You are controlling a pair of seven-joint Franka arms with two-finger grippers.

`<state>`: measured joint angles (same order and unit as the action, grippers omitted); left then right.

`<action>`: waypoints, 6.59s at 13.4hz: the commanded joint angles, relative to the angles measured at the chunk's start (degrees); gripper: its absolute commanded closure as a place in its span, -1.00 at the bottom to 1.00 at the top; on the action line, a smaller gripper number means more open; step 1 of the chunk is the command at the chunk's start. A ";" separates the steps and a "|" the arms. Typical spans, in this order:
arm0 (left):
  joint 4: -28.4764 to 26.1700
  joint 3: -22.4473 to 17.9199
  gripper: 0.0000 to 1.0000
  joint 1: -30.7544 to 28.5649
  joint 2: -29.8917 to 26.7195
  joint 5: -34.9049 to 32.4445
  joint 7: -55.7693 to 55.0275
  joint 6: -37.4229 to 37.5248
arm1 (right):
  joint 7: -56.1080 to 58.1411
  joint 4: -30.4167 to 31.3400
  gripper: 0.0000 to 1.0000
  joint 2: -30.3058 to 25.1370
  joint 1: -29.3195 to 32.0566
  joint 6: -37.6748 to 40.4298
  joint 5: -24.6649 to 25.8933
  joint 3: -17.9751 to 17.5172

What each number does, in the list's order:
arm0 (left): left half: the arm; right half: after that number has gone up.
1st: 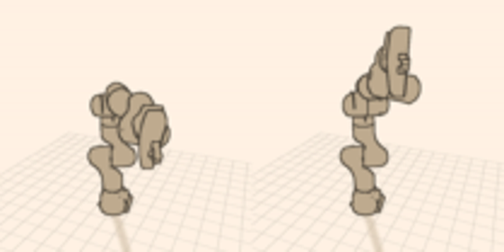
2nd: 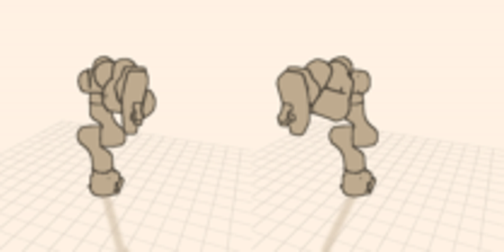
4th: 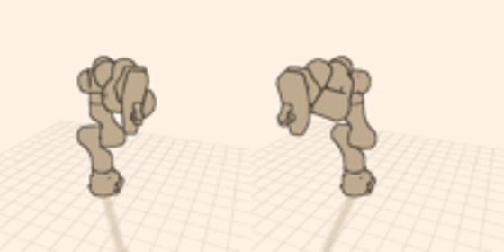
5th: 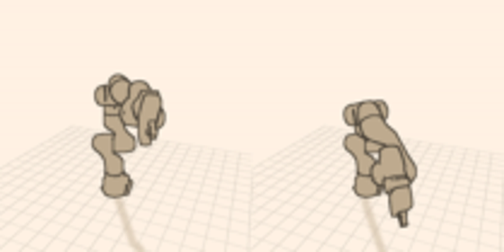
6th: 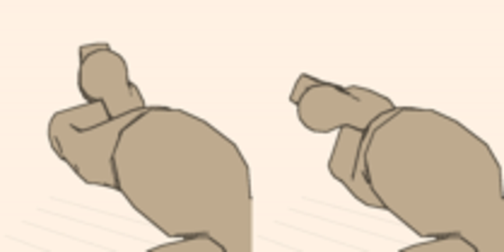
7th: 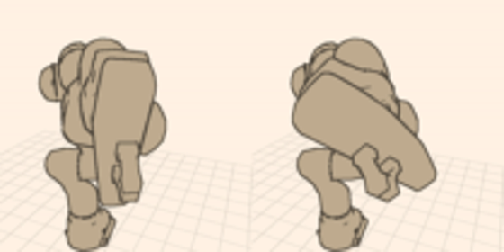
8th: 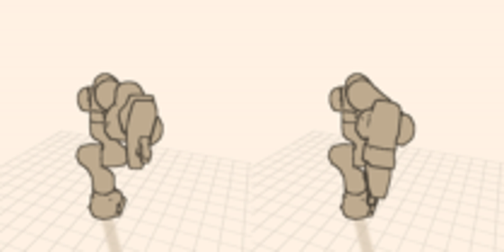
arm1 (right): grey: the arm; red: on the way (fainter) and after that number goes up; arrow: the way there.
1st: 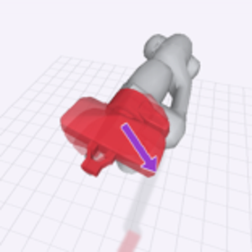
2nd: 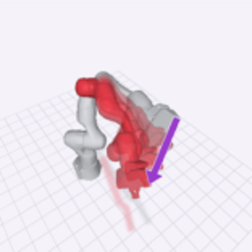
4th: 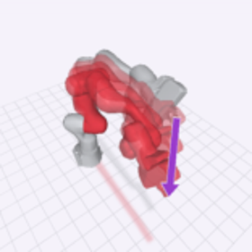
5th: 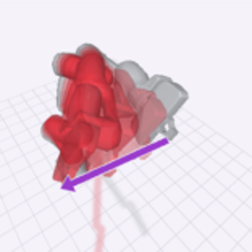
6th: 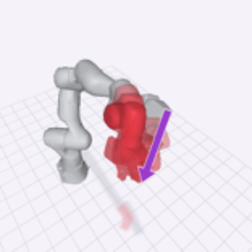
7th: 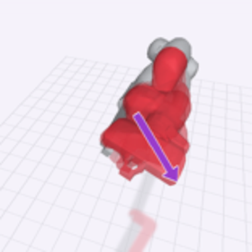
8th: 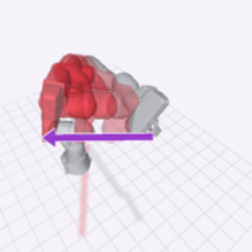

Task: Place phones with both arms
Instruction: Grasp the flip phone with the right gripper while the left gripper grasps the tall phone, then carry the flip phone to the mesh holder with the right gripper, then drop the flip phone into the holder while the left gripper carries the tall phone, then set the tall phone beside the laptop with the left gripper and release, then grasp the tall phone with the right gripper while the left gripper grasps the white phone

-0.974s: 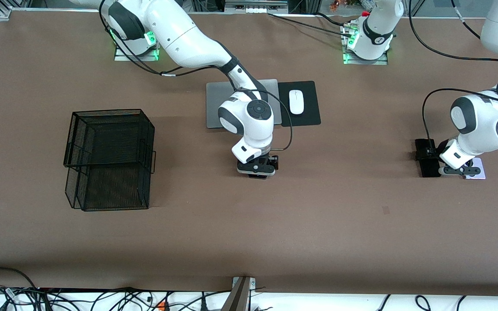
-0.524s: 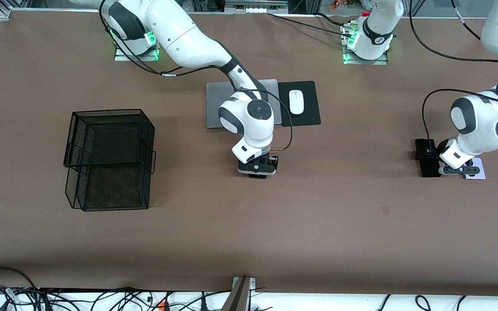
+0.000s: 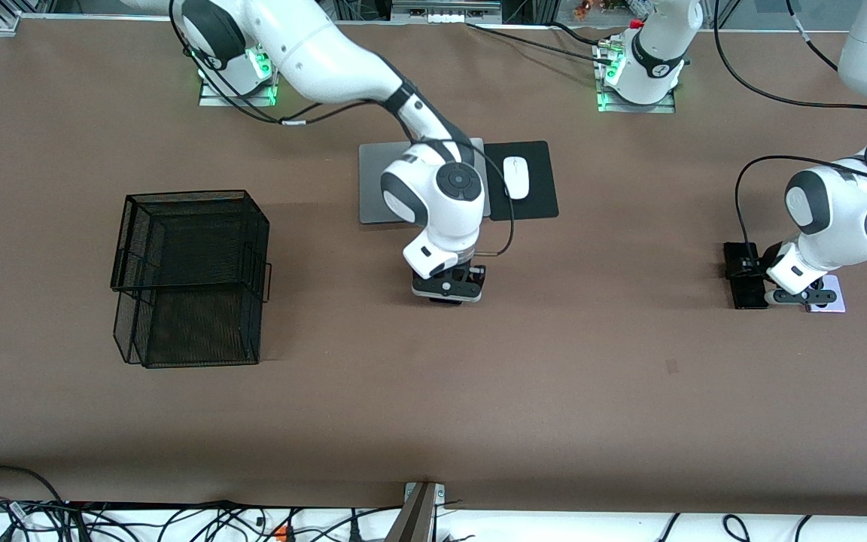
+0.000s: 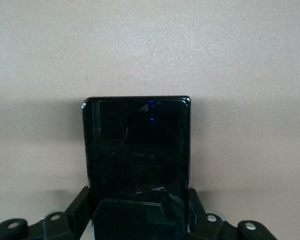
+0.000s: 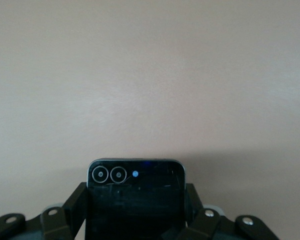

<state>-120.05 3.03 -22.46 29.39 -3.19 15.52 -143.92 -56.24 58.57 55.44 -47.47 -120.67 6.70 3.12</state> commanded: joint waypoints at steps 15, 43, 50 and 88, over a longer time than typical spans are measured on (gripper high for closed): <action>22.13 12.17 0.29 3.29 -0.48 1.52 -6.70 29.31 | 59.55 55.57 -0.21 -54.81 34.29 3.71 -6.78 4.50; 41.30 11.65 -1.00 50.50 22.64 0.56 -57.35 6.28 | 63.19 49.91 -1.00 -47.80 35.70 5.43 -8.81 10.61; 40.95 11.03 -1.00 42.80 13.16 -1.45 -46.33 29.35 | 44.67 40.42 -1.00 -44.55 35.26 10.62 -8.72 -0.46; 34.53 11.39 -1.00 -18.05 17.72 -16.22 7.34 25.00 | 1.40 10.69 -1.00 1.51 2.56 -12.65 10.27 -3.38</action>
<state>-85.37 14.15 -40.09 47.19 -20.09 21.13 -118.34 -54.81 68.21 56.71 -44.95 -131.27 16.00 -0.48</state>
